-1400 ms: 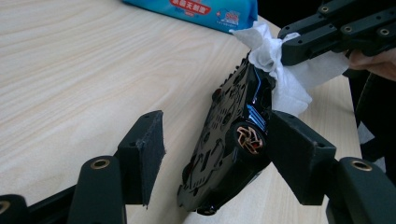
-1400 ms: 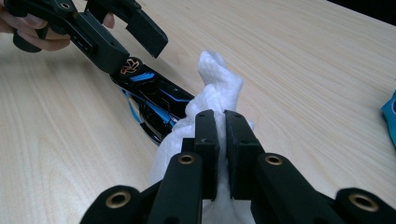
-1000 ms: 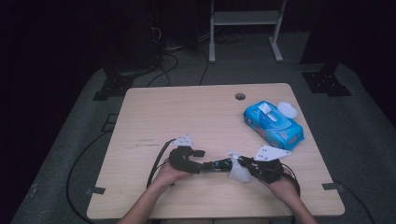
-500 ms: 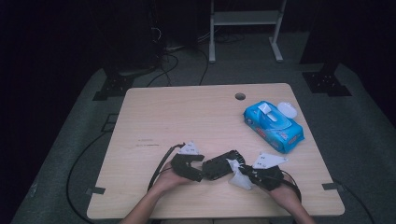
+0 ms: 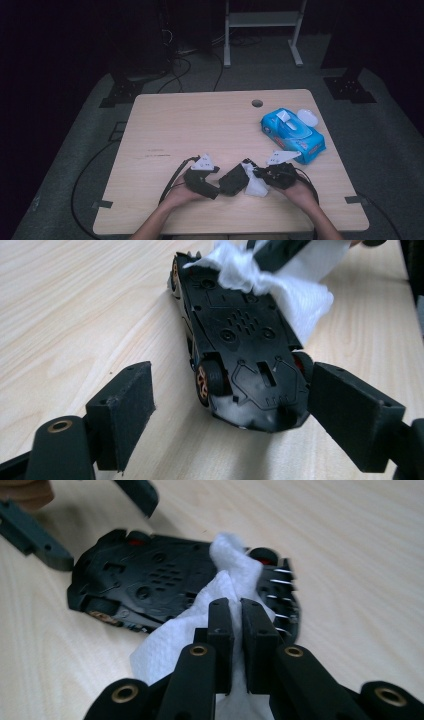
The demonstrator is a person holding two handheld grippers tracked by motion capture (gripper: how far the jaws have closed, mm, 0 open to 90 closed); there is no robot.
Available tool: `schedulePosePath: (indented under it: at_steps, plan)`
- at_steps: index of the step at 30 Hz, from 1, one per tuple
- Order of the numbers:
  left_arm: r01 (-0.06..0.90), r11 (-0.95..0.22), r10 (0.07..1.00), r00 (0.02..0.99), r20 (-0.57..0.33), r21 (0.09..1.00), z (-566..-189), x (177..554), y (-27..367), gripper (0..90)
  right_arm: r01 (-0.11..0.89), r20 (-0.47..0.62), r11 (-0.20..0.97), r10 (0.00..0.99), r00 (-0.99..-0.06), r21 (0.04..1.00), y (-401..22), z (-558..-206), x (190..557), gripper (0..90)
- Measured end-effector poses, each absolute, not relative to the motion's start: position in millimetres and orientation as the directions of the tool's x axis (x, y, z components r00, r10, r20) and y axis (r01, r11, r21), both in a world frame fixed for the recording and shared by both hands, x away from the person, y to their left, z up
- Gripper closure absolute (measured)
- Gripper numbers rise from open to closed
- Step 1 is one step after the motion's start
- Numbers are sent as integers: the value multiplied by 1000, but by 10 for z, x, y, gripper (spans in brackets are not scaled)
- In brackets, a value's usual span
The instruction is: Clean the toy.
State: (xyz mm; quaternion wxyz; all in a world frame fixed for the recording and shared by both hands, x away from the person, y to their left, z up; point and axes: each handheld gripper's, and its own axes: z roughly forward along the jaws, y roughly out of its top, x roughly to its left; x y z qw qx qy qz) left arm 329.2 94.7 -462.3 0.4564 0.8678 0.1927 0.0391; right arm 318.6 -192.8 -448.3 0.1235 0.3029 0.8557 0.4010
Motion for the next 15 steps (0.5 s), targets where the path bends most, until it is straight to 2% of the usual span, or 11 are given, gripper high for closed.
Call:
schedulePosePath:
  at_steps: [6,15]
  plan:
    - [270,-508,344,934,-95,818,-4615,3263,897,142,420,28,511,610,-792,750,-1914,-4499,3114,833]
    - [241,-552,325,944,-59,798,-4682,3219,816,103,431,51,473,625,-779,769,-1925,-4539,3036,832]
